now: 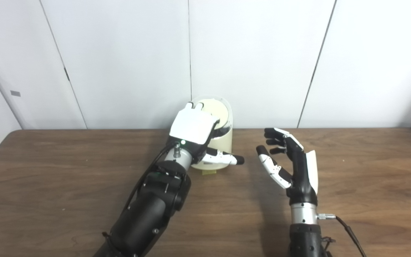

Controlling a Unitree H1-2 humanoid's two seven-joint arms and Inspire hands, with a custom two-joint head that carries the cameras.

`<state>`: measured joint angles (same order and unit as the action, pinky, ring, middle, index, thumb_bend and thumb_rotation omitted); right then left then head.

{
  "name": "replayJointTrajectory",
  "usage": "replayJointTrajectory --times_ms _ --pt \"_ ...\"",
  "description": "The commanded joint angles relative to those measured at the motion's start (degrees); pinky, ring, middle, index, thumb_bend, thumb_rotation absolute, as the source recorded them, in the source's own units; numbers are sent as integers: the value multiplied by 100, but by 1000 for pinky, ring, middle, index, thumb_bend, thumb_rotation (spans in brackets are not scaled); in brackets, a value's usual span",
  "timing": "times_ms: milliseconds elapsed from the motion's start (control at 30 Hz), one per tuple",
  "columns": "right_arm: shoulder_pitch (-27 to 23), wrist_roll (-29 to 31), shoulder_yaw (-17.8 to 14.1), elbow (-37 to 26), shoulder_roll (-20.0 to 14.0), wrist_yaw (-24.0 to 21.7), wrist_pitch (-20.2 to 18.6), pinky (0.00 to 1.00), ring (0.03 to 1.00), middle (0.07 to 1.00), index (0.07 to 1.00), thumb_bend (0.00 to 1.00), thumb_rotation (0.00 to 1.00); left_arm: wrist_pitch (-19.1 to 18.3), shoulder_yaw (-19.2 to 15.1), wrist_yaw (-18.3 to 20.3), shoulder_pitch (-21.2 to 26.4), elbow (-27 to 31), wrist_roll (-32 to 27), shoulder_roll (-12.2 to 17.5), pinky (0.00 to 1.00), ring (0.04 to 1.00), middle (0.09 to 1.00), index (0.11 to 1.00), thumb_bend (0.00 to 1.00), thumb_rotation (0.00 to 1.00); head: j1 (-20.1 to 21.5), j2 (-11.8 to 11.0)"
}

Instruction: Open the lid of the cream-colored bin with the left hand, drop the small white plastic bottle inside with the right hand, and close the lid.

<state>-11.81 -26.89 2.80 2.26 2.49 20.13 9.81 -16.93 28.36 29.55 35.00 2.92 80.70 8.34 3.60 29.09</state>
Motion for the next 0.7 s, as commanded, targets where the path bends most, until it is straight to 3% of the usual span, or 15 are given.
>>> replayJointTrajectory --times_ms 0,667 --pt "-228 21 11 -218 20 28 149 549 662 689 684 255 514 23 -29 232 -29 -271 -146 80 1000 968 855 839 987 978 -2 -9" --pt "-253 -2 25 -130 7 68 199 547 657 685 680 253 518 -58 -329 74 13 -70 -285 6 1000 994 884 863 970 1000 -25 -20"
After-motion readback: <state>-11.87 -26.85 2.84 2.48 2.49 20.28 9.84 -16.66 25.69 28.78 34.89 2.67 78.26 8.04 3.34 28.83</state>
